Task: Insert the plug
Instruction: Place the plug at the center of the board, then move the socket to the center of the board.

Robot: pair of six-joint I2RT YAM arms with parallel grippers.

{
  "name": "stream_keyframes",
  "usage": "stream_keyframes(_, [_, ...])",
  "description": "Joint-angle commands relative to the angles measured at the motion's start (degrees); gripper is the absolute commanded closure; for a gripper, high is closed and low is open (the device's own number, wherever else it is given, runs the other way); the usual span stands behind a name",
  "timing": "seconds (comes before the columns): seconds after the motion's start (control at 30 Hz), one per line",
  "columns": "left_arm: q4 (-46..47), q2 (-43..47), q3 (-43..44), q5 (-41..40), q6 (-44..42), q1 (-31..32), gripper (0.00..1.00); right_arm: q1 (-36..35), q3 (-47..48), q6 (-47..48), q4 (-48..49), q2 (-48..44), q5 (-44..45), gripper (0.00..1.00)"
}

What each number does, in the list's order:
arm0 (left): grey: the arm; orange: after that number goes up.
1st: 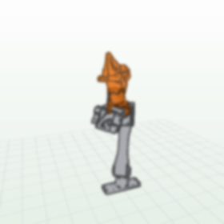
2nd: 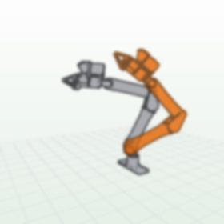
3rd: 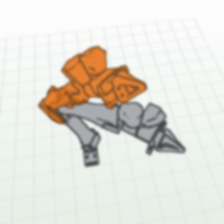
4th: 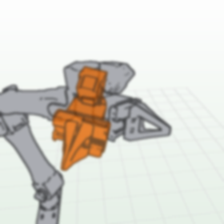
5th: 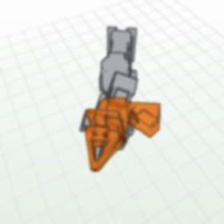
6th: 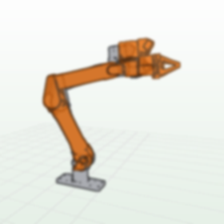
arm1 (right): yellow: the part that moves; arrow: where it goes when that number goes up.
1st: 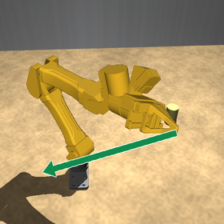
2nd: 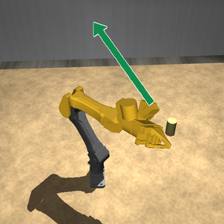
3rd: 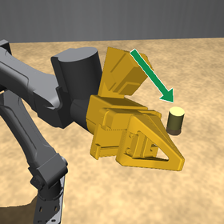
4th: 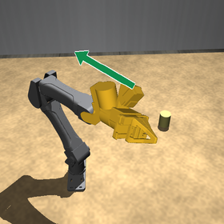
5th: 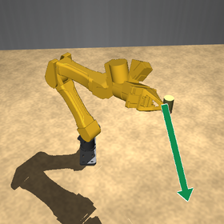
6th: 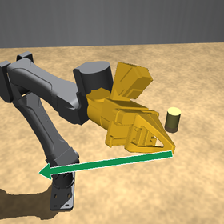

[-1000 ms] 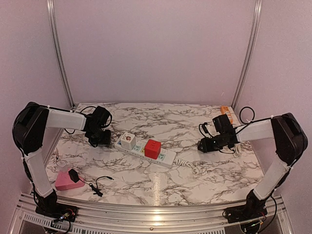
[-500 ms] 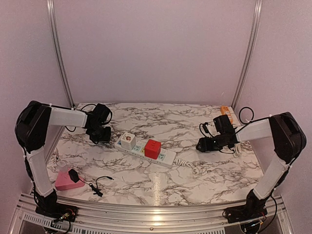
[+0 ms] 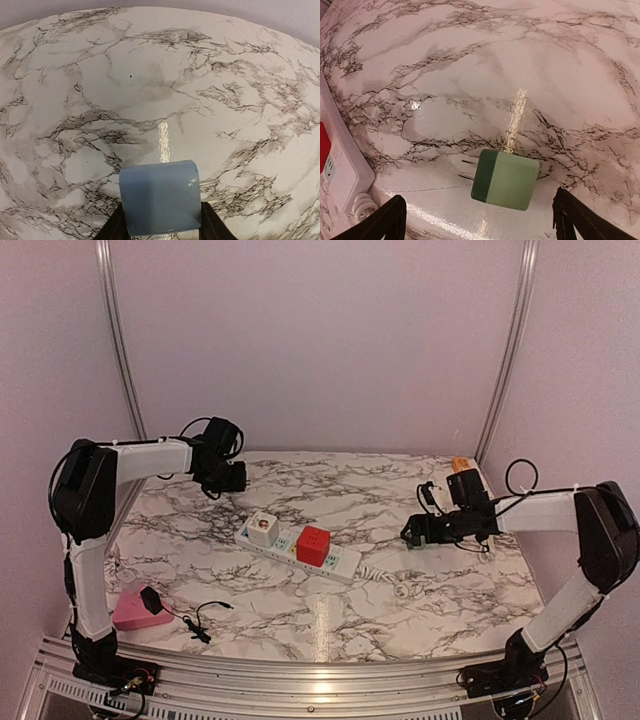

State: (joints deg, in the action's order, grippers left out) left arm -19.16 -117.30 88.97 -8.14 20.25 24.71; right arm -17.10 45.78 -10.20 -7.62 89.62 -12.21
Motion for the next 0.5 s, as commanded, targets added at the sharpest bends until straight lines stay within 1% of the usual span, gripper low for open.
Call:
stream_keyframes(0.0, [-1.2,-3.2,9.0,4.3,-1.5,1.8,0.74,0.6,-1.2,-1.1,-1.3,-5.3,-1.7,0.02])
stream_keyframes(0.23, [-5.1,-12.1,24.0,7.6,-4.3,8.3,0.73,0.1,-3.4,-1.3,-3.9,-14.0,-2.1,0.02])
stream_keyframes(0.47, [-5.1,-20.8,32.5,11.0,-3.7,14.0,0.72,-2.4,-4.0,-0.9,-7.6,-20.0,-0.7,0.02])
